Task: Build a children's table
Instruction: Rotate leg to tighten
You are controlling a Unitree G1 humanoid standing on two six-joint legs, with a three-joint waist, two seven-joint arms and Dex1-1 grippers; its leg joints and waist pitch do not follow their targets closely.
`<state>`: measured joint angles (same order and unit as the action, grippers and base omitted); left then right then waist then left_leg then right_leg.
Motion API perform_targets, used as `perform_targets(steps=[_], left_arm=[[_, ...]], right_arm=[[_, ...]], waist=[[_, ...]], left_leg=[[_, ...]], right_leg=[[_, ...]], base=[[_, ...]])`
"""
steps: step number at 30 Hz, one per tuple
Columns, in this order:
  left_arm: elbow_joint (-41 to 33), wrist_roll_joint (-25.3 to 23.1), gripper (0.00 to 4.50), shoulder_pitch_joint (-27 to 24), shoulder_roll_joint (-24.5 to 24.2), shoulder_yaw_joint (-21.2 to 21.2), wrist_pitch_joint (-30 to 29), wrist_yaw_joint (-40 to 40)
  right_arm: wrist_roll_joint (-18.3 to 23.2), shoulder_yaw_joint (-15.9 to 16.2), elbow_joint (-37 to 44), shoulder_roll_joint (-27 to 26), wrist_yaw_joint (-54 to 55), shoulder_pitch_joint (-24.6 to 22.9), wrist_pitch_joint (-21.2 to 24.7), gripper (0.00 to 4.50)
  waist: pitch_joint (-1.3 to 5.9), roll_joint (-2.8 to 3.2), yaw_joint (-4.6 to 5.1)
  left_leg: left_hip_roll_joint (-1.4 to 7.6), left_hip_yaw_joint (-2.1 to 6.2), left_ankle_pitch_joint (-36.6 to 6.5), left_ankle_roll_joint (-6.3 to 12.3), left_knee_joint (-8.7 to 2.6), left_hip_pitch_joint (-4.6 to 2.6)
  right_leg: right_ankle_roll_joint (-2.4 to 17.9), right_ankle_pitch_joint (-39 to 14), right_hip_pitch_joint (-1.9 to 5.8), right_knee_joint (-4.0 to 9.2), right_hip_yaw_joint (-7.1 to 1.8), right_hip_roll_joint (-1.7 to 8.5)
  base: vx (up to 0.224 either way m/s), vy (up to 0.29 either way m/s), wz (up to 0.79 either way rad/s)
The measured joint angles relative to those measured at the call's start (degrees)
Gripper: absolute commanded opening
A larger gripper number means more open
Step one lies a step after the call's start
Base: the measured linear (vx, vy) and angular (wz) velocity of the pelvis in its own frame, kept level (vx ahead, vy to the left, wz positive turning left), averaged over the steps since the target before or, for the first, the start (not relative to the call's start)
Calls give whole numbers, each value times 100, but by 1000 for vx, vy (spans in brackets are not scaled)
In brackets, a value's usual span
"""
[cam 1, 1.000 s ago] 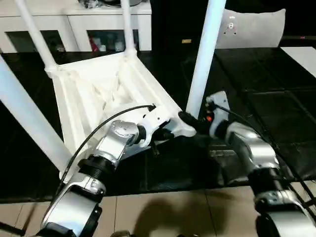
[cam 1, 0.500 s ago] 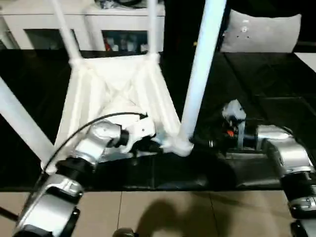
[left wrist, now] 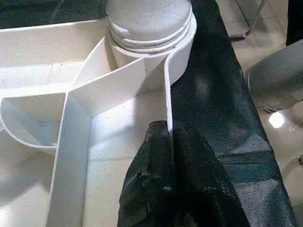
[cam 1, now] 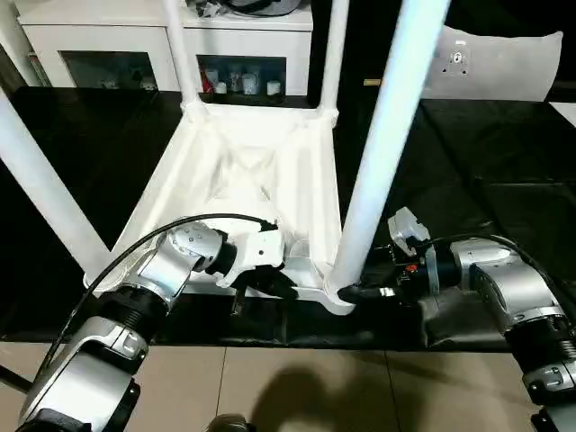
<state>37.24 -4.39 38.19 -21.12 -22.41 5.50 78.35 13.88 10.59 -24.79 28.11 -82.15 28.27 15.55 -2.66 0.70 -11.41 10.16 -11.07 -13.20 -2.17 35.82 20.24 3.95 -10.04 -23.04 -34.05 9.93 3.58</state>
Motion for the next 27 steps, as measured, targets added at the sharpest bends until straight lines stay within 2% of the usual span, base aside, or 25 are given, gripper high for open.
perform_targets(steps=[1,2,4,7,12,16,18,21,23,26,27], left_arm=[[0,8,0,0,-3,-4,2,28],[0,12,0,0,-7,-5,6,49],[0,14,0,0,-10,-5,9,79],[-7,34,0,-3,-11,-5,-28,107],[-188,67,0,-55,-32,123,-637,-87],[-186,-15,0,-55,26,345,-1089,-748],[-182,-80,0,-51,174,474,-1333,-1192],[-183,-167,0,-39,515,682,-1775,-1994],[-194,-206,0,-8,766,757,-2065,-2462],[-201,-205,0,-6,1037,846,-2178,-2873],[-201,-205,0,-6,1104,853,-2182,-2960]], right_arm=[[8,-2,0,1,-24,0,34,305],[19,-2,0,1,-40,0,65,281],[29,-4,0,1,-44,0,112,274],[126,-33,10,-7,-27,-25,230,240],[150,-220,146,-329,643,-120,338,214],[-19,-469,-110,-821,1763,54,338,206],[-67,-632,-325,-1096,2419,222,420,201],[-209,-835,-610,-1496,3566,505,514,200],[-327,-948,-738,-1715,4289,645,499,200],[-401,-1088,-799,-1885,4837,703,382,200],[-429,-1114,-798,-1899,4914,707,364,233]], waist=[[0,0,-1],[0,0,-1],[0,0,-1],[0,0,-4],[0,1,63],[-3,-5,321],[-6,-10,473],[-6,-10,639],[-5,-11,701],[-5,-11,683],[-5,-11,658]], left_leg=[[0,0,0,0,0,0],[0,0,0,0,0,0],[0,0,-1,0,0,1],[0,0,-1,0,-1,1],[1,-1,4,-7,-1,-8],[1,0,16,-30,-3,-14],[1,0,8,-47,-3,-15],[1,0,9,-45,-4,-11],[1,-1,12,-34,-14,0],[0,1,14,-26,-39,19],[1,2,12,-23,-40,24]], right_leg=[[-1,0,0,1,0,0],[-1,-1,0,2,0,0],[-2,-1,0,2,0,0],[-3,-1,0,2,1,0],[2,2,0,-4,-2,-2],[-1,5,8,1,-3,-6],[-3,7,12,7,-2,-6],[0,12,11,8,-4,-7],[3,14,11,7,-4,-8],[11,-1,-11,7,-3,-12],[12,-7,-17,4,-2,-12]], base=[[0,0,0],[0,0,0],[0,0,0],[0,0,0],[0,0,0],[0,0,0],[0,0,0],[0,0,0],[0,0,0],[0,0,0],[0,0,0]])
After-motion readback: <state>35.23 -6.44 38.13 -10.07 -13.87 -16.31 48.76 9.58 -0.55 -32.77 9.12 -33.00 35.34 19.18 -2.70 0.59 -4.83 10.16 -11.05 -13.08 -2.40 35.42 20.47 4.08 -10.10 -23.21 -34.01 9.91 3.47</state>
